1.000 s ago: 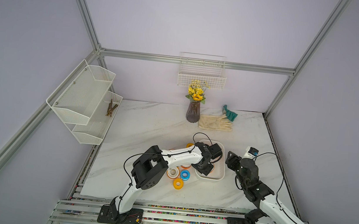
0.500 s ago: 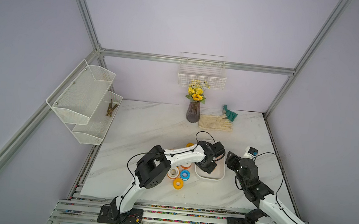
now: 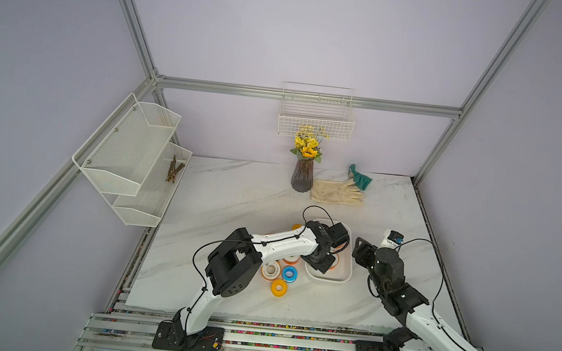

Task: Put the sealing tape into the storage box
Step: Place the sealing tape in the storage box.

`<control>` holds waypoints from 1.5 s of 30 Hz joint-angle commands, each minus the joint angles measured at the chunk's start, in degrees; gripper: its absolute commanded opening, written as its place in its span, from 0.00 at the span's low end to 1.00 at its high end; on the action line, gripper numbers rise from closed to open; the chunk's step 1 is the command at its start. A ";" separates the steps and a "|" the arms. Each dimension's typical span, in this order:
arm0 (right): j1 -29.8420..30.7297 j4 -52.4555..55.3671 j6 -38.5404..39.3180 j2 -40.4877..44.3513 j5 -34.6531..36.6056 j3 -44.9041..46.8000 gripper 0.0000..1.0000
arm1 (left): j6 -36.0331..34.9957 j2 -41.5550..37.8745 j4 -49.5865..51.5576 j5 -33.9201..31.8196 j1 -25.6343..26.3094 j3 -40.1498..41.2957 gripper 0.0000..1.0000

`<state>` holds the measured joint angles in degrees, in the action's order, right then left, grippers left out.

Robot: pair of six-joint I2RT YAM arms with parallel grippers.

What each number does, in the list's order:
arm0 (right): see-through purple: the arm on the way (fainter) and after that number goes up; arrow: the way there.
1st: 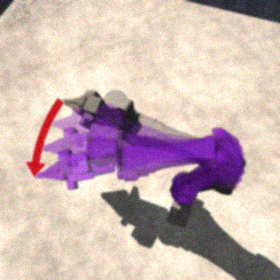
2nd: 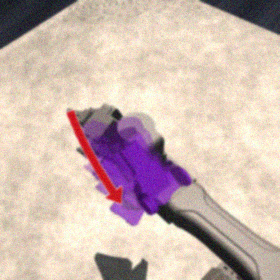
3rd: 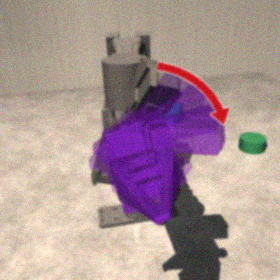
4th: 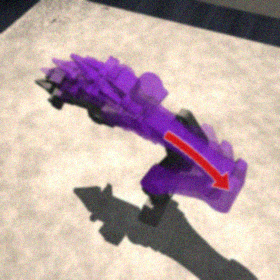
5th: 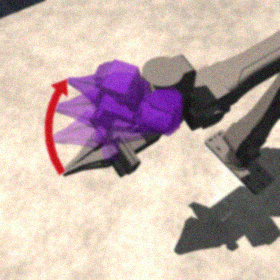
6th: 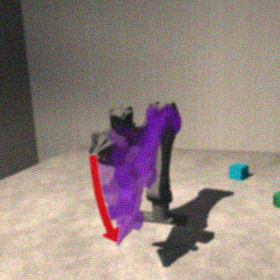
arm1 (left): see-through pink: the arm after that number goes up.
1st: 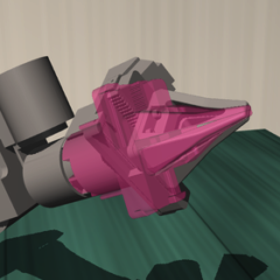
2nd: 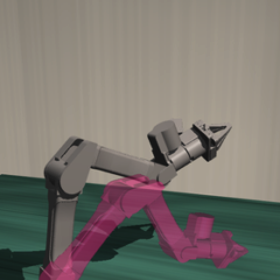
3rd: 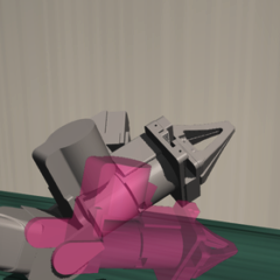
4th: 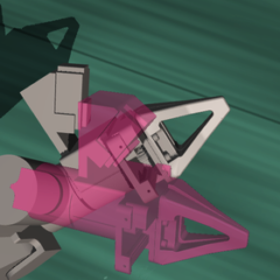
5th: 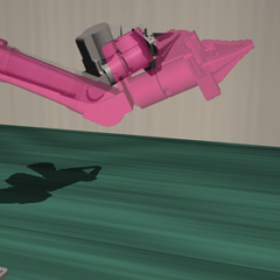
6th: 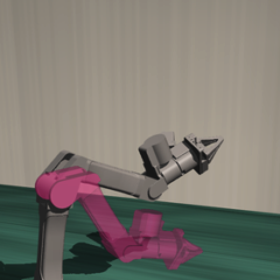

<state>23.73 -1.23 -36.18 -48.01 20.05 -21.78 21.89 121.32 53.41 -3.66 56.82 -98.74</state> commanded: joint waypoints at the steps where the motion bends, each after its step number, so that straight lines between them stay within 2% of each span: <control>1: -0.35 0.16 0.16 -0.22 -0.01 -0.28 0.69 | -0.19 -0.38 0.29 0.29 0.19 -0.96 0.00; 19: -0.38 0.08 0.19 -0.16 -0.06 -0.19 0.69 | -1.58 7.22 0.56 0.39 -0.12 -10.07 0.00; 28: -0.35 0.00 0.21 -0.22 -0.10 -0.19 0.69 | -2.00 8.57 0.38 2.02 -0.31 -12.53 0.00; 35: -0.36 -0.04 0.29 -0.50 -0.18 -0.29 0.69 | -2.30 6.36 0.29 2.78 -0.28 -12.20 0.00; 39: -0.35 0.06 0.24 -0.34 -0.19 -0.28 0.69 | -2.31 2.59 0.30 1.63 -0.25 -11.23 0.00; 45: -0.42 -0.05 0.80 -0.41 -0.70 -0.54 0.72 | -1.69 -8.29 0.85 -5.55 -0.48 -5.18 0.06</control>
<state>23.70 -1.23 -35.99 -48.38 19.75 -21.78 20.36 121.62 54.06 -4.51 56.64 -104.95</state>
